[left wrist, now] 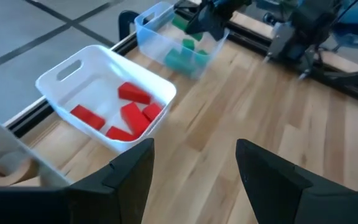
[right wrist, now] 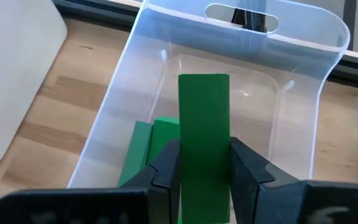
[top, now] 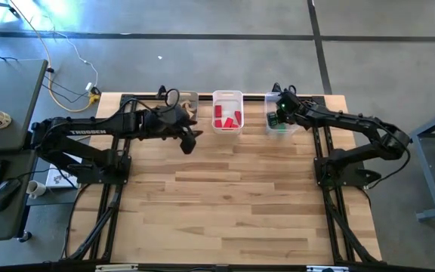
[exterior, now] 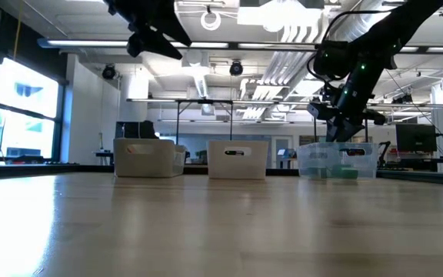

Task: Sort & place blocks by color
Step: Put the green block into the transparent bin, then return to Home Position

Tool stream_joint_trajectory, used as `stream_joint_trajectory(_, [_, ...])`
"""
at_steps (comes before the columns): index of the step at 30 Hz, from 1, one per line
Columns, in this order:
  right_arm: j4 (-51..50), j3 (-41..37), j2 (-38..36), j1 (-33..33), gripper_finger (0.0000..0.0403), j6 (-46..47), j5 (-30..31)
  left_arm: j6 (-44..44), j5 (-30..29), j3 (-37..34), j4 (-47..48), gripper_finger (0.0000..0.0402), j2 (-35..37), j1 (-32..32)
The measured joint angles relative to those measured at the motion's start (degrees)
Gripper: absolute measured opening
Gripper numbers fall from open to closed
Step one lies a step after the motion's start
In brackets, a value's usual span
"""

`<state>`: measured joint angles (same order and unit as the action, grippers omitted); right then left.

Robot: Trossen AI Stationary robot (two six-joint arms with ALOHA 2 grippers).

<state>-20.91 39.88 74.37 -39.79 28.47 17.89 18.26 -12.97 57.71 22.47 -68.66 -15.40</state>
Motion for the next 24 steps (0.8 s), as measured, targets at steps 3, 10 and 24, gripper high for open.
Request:
stream_joint_trajectory(3, [0.00, 0.00, 0.00, 0.00, 0.0072, 0.29, 0.13, 0.62, 0.69, 0.00, -0.50, 0.0213, 0.00, 0.12])
stream_joint_trajectory(10, [0.00, 0.00, 0.00, 0.00, 0.0109, 1.07, -0.90, 0.62, 0.74, 0.00, -0.54, 0.0213, 0.55, 0.59])
stream_joint_trajectory(24, [-0.02, 1.96, 0.04, 0.02, 0.0213, 1.27, -2.28, 1.71, 0.89, 0.00, 1.83, 0.0213, 8.32, 1.32])
